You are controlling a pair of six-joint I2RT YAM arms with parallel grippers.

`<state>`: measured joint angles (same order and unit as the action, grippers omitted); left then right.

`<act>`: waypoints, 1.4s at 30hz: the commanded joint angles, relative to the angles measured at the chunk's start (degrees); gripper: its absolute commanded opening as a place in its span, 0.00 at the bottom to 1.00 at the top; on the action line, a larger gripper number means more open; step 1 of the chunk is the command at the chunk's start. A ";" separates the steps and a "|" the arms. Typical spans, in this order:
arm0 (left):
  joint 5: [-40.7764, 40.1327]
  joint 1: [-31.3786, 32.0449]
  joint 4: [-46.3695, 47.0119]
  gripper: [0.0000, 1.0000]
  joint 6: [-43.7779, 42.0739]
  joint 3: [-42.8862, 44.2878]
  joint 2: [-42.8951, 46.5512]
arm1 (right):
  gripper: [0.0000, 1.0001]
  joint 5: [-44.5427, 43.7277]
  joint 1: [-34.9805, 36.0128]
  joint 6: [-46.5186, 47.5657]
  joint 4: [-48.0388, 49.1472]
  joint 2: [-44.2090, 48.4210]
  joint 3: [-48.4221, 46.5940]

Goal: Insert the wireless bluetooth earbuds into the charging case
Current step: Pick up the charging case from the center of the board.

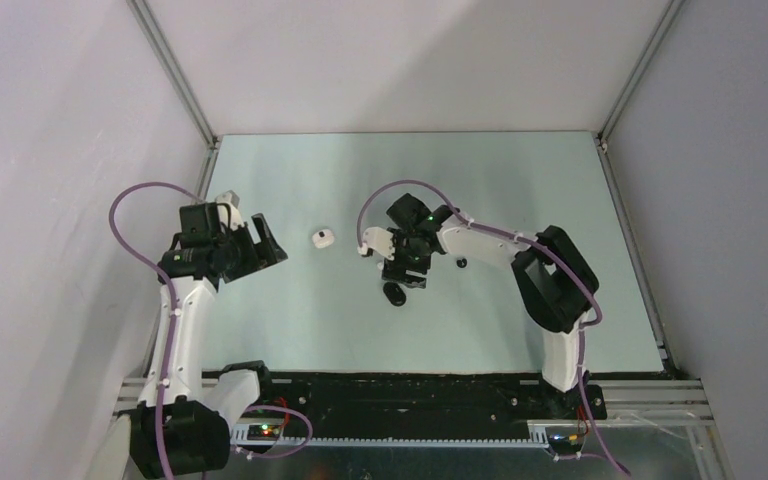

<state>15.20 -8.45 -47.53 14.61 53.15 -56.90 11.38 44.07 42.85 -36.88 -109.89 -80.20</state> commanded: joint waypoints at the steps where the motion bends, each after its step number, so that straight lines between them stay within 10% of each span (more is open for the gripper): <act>1: -0.59 -0.52 1.16 0.87 0.23 0.74 2.02 | 0.79 -2.01 0.97 4.62 3.71 -1.77 -1.89; 42: 0.66 -0.51 2.82 0.87 0.58 -1.86 3.19 | 0.71 3.01 8.29 -1.41 3.78 -6.11 -8.53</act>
<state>15.27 -8.45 -45.93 14.61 51.42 -54.65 12.91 52.34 43.09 -33.71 -114.61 -85.30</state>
